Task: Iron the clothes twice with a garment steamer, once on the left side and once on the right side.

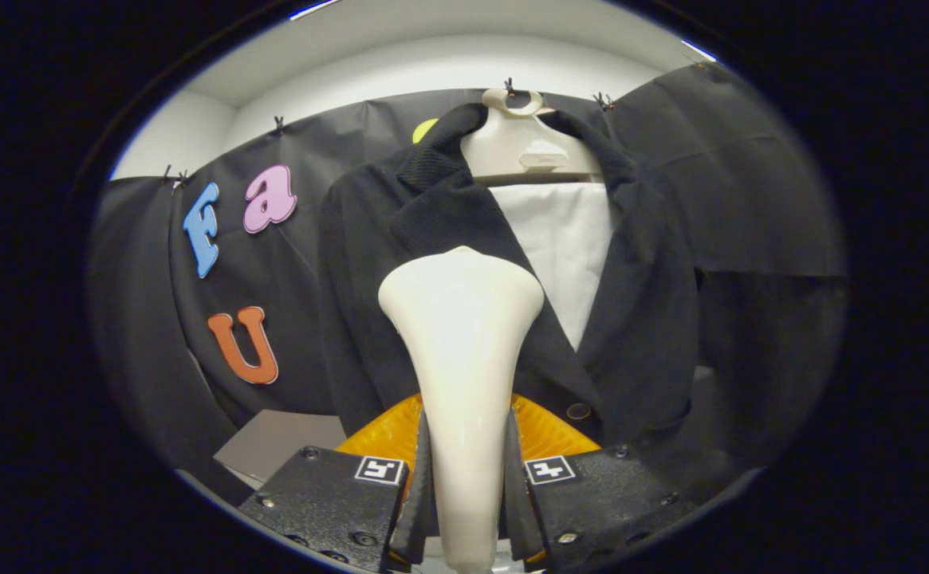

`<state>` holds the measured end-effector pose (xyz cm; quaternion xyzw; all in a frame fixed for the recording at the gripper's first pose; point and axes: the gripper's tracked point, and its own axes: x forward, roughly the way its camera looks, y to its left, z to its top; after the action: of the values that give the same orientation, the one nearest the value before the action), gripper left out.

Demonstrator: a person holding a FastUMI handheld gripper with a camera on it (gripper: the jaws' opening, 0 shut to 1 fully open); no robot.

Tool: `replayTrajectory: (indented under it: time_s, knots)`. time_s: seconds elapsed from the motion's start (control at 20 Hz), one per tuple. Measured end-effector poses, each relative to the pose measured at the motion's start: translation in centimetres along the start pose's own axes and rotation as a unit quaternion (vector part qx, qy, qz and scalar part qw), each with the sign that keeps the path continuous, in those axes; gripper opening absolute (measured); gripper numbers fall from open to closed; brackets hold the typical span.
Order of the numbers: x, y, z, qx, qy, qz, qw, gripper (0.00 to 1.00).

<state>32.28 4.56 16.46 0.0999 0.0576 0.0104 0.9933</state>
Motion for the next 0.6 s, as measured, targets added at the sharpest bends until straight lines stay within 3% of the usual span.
replayTrajectory:
  time_s: [0.6]
  knots:
    - [0.1, -2.0, -5.4, -0.010, 0.045, -0.024, 0.999, 0.42]
